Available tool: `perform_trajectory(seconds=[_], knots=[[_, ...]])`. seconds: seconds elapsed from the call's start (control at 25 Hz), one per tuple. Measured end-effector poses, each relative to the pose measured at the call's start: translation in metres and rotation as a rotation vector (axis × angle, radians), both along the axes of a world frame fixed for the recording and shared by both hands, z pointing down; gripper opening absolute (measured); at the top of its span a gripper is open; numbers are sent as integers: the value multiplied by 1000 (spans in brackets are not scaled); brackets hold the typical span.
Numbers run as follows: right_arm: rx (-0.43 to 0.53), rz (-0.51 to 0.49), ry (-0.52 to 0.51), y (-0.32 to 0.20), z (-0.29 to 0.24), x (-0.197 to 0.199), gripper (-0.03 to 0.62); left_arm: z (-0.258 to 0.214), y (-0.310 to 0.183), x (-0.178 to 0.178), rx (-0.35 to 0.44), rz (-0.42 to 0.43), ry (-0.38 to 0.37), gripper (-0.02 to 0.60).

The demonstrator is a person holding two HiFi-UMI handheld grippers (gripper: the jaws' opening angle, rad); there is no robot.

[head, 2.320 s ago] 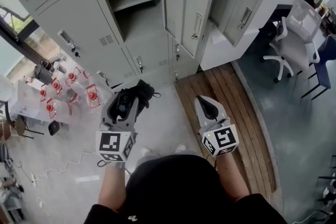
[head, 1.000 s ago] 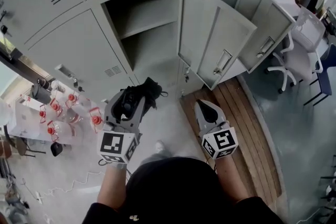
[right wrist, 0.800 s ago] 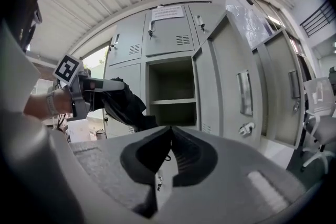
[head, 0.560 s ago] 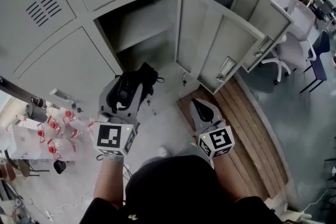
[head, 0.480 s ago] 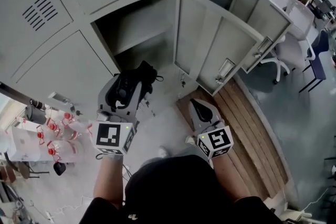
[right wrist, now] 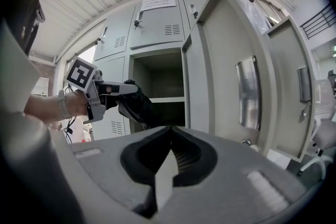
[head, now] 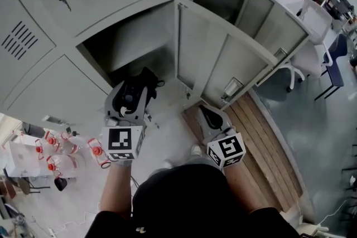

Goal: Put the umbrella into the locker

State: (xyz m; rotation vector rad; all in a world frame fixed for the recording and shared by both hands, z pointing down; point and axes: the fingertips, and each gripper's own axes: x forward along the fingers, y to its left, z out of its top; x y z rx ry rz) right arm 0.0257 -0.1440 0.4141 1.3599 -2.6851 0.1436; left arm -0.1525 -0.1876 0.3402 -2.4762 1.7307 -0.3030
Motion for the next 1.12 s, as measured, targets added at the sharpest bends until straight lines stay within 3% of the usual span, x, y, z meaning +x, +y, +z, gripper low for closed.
perform_trajectory(seconds=[0.36,0.64,1.12], knots=[[-36,-21,3,-9,13,4,-3,31,-13,5,-17,-39,-18,229],[-72,-35,-18,-4,19,5,-3,71,-19,-4,-129,-95,19,239],[-110,-10,7,5,33,18,-3,144,-37,12,-301,-90,31,247]])
